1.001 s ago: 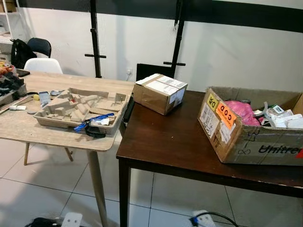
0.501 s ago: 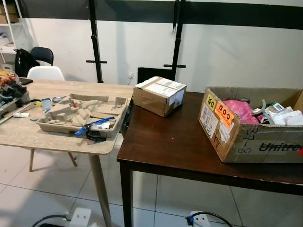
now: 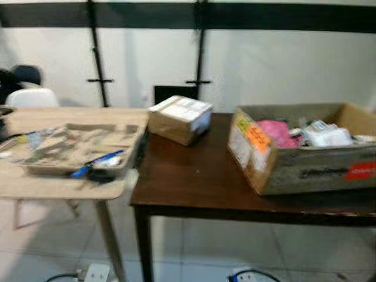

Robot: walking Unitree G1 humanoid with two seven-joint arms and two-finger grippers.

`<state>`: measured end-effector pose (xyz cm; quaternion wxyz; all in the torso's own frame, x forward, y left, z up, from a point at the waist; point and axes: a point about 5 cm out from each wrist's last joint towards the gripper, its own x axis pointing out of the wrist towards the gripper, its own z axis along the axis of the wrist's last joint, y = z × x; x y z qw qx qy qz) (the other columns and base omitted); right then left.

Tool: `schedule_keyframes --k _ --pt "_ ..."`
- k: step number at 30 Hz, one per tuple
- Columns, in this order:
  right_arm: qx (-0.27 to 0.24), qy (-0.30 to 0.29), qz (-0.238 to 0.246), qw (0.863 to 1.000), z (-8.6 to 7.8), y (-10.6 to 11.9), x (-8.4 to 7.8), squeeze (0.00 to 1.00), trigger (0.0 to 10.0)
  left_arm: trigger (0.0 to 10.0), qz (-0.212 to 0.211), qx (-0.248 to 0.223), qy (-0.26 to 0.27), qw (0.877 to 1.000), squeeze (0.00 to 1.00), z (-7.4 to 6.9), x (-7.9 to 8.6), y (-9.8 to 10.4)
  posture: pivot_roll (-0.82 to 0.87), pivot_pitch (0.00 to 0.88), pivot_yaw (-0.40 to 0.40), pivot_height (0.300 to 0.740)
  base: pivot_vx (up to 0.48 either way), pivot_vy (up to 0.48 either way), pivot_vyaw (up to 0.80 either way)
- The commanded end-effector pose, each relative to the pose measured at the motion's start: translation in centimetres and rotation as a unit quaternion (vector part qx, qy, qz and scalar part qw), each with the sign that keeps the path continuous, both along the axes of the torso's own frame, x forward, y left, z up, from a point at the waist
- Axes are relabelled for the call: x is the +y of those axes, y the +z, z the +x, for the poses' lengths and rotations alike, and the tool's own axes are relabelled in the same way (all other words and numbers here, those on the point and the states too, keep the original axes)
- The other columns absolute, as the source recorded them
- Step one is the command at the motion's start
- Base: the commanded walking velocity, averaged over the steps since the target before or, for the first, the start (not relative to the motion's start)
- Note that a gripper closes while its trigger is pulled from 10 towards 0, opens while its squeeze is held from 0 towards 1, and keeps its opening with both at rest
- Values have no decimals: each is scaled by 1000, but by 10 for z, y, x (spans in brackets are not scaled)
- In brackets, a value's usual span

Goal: Picking trash to rubbish bin

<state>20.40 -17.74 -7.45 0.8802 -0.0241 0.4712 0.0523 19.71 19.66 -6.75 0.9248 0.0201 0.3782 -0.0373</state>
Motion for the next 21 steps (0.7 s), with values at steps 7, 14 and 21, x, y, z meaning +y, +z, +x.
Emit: schedule_keyframes --k 7,14,21 --pt "-1 41 -7 999 -4 -2 2 0 10000 10000 -4 -5 23 1000 0 -11 -4 -5 64 0 -72 740 0 0 -800" --pt "-8 56 -7 998 0 0 4 0 10000 10000 -2 -14 43 999 0 -11 -2 -5 70 0 -81 740 0 0 -114" --pt "-13 63 -12 998 2 1 3 0 10000 10000 -9 -22 86 996 0 -9 3 -3 64 0 -84 740 0 0 0"
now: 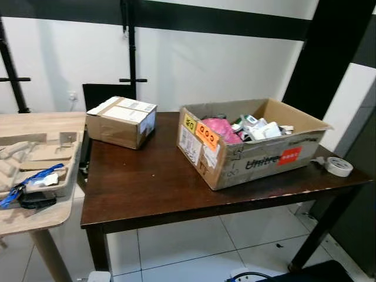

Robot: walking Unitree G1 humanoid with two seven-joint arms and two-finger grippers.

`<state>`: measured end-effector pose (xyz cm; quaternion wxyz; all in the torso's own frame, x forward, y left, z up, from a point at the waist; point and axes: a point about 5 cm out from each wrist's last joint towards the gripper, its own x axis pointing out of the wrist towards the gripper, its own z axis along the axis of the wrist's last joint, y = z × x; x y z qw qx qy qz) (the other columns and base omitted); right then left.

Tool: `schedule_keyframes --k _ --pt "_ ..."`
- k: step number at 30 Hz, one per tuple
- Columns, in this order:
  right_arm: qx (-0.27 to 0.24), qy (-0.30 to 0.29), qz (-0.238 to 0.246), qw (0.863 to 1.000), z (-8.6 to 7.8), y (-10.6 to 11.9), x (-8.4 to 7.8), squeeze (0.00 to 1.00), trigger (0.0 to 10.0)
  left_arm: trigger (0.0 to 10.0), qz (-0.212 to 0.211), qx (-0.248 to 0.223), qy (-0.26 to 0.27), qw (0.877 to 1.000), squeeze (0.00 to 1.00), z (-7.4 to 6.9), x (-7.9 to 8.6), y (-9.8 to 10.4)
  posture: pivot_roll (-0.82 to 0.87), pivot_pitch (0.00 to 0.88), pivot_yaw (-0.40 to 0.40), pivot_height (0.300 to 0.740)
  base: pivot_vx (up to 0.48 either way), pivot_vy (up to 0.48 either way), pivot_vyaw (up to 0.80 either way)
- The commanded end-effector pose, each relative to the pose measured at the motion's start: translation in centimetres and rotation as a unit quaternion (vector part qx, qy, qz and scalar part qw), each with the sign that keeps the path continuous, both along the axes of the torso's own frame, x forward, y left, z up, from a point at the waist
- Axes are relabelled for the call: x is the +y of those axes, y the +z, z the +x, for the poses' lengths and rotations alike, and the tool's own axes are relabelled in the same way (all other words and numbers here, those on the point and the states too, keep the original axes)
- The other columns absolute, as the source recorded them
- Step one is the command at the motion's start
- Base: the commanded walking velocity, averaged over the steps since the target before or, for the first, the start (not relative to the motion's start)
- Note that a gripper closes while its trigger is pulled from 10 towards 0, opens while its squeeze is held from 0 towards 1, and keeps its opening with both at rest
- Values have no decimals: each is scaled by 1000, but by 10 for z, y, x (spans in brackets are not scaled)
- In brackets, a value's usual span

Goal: Picking trash to rubbish bin

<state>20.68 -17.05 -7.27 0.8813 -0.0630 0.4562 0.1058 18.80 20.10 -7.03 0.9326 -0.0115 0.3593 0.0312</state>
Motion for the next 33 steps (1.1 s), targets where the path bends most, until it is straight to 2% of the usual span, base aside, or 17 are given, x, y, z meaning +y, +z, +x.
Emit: schedule_keyframes --k 1,4,11,33 --pt "1 -2 -4 1000 -1 0 -4 0 10000 10000 -4 -3 11 1000 0 0 -1 0 64 0 -84 740 0 0 0" --pt "0 -2 -4 1000 -2 0 -5 0 10000 10000 -17 -8 15 1000 0 4 -1 2 60 0 -85 740 0 -120 0" --pt "1 -2 -5 1000 -3 -1 -8 0 10000 10000 -18 -23 11 1000 0 11 -5 5 56 0 -86 740 0 -480 0" --pt "2 5 -8 1000 -2 0 -9 0 10000 10000 -15 -23 6 1000 0 14 -8 6 44 4 -83 740 0 -480 0"
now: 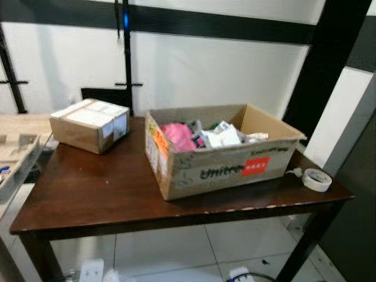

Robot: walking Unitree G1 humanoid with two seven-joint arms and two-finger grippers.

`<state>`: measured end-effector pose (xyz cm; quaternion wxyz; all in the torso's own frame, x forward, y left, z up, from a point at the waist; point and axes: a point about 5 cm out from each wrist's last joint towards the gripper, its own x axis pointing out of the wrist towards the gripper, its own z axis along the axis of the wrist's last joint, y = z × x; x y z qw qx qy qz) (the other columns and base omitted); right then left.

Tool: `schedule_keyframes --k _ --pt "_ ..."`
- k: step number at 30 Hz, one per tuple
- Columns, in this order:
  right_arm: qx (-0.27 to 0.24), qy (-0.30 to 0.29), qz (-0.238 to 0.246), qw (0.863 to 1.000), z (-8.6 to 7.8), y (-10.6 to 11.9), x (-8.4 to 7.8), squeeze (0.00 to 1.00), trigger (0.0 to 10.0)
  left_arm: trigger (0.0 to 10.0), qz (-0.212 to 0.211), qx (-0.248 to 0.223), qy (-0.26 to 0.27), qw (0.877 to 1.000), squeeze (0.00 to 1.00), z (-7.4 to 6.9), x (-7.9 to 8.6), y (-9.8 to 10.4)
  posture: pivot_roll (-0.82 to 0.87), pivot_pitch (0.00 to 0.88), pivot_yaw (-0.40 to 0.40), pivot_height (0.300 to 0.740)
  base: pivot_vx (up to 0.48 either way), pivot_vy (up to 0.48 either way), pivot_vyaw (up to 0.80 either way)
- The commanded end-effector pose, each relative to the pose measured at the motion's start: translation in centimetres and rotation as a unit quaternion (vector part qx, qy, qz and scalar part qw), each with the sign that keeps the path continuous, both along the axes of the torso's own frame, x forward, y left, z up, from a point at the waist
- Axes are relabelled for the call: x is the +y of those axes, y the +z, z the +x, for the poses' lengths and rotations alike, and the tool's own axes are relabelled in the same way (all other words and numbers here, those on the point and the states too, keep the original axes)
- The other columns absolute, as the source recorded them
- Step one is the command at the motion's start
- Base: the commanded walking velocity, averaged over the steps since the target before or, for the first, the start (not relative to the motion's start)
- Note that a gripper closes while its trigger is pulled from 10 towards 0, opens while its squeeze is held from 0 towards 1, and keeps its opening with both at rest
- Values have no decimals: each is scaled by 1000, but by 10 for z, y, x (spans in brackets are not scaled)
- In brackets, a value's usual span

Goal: Picking trash to rubbish bin

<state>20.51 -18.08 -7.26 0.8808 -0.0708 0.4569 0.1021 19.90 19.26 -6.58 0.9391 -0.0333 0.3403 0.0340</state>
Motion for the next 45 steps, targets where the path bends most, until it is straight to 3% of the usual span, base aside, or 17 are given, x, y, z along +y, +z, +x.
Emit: schedule_keyframes --k 1,13,17,27,34,40,45 --pt "3 4 1 1000 -1 -1 2 0 10000 10000 4 -2 -4 1000 0 3 1 2 44 4 -83 740 0 -480 0" --pt "0 6 1 1000 1 1 1 0 10000 10000 4 -6 -3 1000 0 4 -1 2 41 9 -82 740 0 -382 0" --pt "-1 7 1 1000 1 1 1 0 10000 10000 -5 8 21 1000 0 5 2 1 41 8 -80 740 0 0 0" --pt "-2 7 1 1000 2 1 1 0 10000 10000 -5 -3 15 1000 0 8 0 3 41 5 -79 740 0 394 0" --pt "-2 8 2 1000 2 1 3 0 10000 10000 0 -4 1 1000 0 8 -3 3 46 7 -81 740 0 0 0" --pt "-7 19 -2 1000 2 1 3 0 10000 10000 4 13 -68 998 0 3 -18 -2 52 6 -80 740 0 0 0" --pt "-8 45 -7 999 2 1 5 0 10000 10000 0 15 -56 998 0 4 -17 -1 49 8 -78 740 0 0 320"
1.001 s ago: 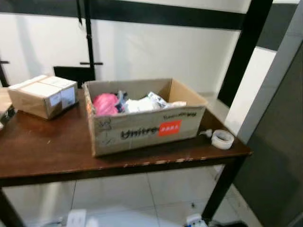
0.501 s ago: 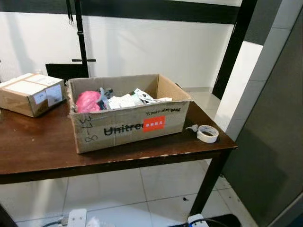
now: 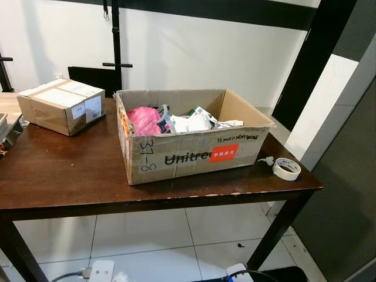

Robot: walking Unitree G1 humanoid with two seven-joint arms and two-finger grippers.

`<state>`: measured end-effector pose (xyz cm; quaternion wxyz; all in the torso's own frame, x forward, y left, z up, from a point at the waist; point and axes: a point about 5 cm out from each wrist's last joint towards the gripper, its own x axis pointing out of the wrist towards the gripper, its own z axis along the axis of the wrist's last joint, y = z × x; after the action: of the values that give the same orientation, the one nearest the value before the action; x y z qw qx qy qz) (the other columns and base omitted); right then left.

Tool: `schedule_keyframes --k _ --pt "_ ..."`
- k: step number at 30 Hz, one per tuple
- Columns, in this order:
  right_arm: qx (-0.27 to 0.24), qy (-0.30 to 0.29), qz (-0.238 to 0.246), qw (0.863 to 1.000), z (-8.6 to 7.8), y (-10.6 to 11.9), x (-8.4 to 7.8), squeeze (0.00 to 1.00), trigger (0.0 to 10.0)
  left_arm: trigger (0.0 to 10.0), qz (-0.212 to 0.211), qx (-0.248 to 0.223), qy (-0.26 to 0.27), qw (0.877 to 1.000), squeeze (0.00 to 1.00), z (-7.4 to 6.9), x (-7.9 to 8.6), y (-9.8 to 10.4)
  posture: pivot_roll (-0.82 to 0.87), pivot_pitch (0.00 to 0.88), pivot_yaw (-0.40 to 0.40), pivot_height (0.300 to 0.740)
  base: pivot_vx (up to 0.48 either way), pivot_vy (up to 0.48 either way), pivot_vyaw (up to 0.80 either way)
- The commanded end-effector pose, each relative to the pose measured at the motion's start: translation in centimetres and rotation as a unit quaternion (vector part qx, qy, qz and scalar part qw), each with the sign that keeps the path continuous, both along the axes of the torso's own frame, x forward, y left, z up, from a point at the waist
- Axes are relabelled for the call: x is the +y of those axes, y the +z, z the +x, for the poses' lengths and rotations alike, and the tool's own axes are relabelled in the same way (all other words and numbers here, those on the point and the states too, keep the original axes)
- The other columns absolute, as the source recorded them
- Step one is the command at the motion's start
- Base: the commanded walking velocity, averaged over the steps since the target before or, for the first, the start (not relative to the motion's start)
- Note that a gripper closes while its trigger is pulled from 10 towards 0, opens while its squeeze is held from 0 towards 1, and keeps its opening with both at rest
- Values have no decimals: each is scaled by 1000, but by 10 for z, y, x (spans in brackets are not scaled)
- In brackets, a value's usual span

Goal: Picking trash to rubbish bin

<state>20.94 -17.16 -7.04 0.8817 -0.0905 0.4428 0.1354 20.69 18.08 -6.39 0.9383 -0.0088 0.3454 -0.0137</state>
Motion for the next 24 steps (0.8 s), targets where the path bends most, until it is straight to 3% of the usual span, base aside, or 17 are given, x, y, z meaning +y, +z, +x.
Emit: schedule_keyframes --k 1,13,24 --pt "5 7 -6 1000 -3 -1 -4 0 10000 10000 -6 12 -2 1000 0 -3 -5 -3 49 8 -78 740 0 0 800" --pt "4 -6 -7 1000 -1 0 -5 0 10000 10000 3 10 -43 999 0 2 -11 -1 45 8 -67 740 0 0 769" --pt "7 -20 -9 1000 -2 -2 -5 0 10000 10000 -13 3 2 1000 0 5 -4 2 47 14 -65 740 0 0 0"
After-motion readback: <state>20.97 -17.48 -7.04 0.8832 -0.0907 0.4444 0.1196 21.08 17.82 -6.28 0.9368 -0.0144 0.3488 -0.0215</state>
